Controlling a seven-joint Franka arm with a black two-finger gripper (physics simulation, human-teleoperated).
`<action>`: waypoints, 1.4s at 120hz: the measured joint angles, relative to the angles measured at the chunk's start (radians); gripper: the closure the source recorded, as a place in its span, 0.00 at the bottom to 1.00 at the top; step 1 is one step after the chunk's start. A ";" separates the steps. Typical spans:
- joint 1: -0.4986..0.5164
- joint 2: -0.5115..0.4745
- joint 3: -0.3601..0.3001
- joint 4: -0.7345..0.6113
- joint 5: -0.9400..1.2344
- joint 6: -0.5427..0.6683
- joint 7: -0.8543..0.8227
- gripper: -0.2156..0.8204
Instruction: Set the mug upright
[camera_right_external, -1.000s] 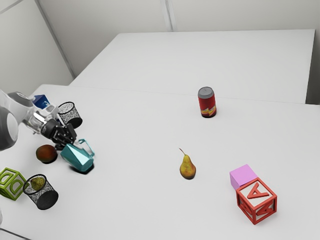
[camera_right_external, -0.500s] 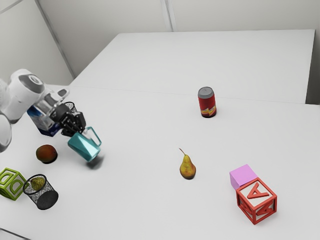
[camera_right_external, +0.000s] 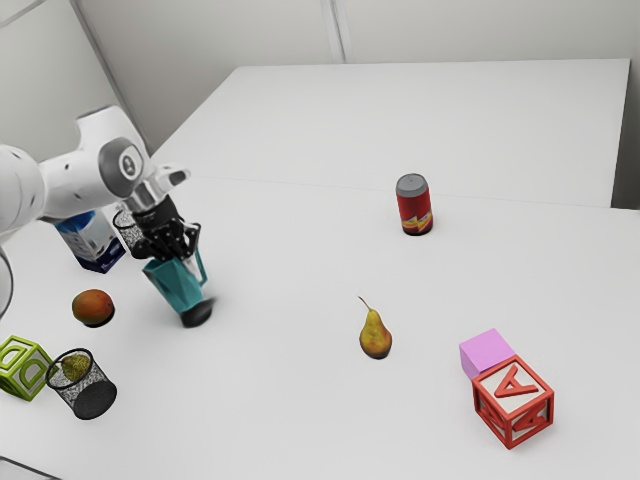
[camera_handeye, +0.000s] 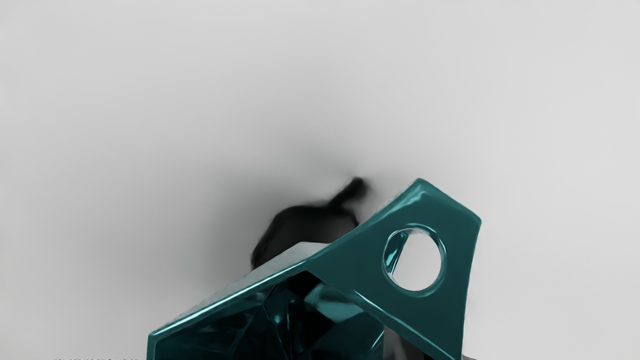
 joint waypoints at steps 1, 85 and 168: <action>-0.002 -0.001 0.000 0.000 0.006 0.003 -0.007 0.97; -0.146 -0.074 0.023 -0.151 0.204 0.256 -0.422 0.97; -0.169 -0.016 0.024 -0.147 0.246 0.271 -0.599 0.97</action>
